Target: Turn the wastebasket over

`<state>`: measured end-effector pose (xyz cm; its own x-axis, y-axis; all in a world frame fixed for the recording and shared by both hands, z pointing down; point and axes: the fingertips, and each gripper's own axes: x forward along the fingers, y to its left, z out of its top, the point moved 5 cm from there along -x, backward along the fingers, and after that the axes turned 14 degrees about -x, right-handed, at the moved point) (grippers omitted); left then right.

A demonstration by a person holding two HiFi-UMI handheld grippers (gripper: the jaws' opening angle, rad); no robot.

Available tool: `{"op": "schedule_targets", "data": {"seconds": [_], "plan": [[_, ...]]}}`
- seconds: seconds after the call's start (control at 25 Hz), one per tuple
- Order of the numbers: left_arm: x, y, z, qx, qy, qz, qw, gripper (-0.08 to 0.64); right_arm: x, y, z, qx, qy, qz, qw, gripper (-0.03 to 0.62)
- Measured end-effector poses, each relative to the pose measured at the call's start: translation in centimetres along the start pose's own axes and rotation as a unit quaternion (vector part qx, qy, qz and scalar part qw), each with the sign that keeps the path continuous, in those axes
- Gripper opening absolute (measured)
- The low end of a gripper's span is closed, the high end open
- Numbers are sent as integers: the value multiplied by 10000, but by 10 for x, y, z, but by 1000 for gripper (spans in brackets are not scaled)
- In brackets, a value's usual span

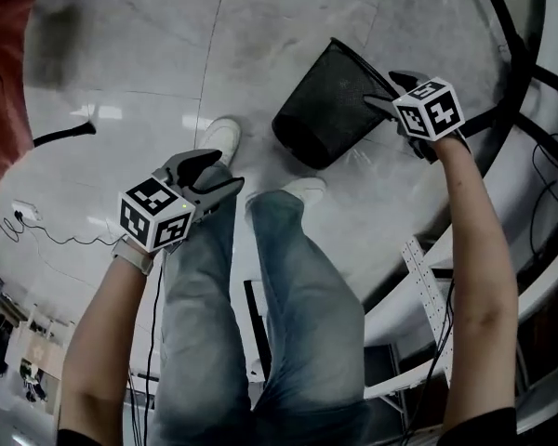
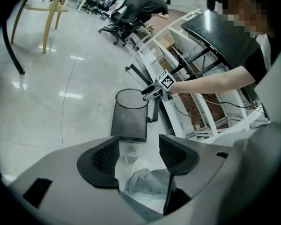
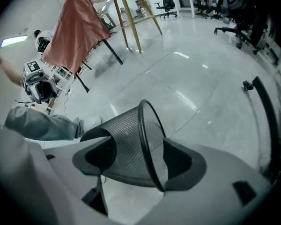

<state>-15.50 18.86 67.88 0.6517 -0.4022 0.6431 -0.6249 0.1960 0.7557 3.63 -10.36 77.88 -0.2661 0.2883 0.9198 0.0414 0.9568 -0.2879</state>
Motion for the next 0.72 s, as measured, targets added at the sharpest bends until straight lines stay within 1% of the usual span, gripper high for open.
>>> {"op": "schedule_targets", "data": {"seconds": [0.12,0.2,0.28,0.32,0.4,0.44,0.52,0.56,0.72], "plan": [[-2,6,-8,-118,-127,-7,9998,270,18,7,-1,-165,292,482,9983,333],[-4,9,-14,-216,-161,16,9996,270,26,13,1,-262,366,741,9962,341],[-6,12,-17,-301,-204,35,9993,270,27,15,4,-370,356,853,9950,336],[-7,13,-17,-335,-228,33,9992,270,26,16,6,-423,348,868,9947,324],[-8,14,-15,-361,-259,22,9990,270,23,18,10,-473,306,898,9944,283],[-9,15,-13,-356,-265,22,9990,270,20,20,13,-434,262,957,9941,243],[-12,14,-8,-345,-287,20,9990,270,14,29,19,-280,138,1175,9926,176],[-14,13,-5,-350,-309,8,9989,270,10,36,22,-248,89,1291,9913,152],[-21,4,12,-304,-349,-83,9989,270,-7,68,30,-479,76,1624,9855,82]]}}
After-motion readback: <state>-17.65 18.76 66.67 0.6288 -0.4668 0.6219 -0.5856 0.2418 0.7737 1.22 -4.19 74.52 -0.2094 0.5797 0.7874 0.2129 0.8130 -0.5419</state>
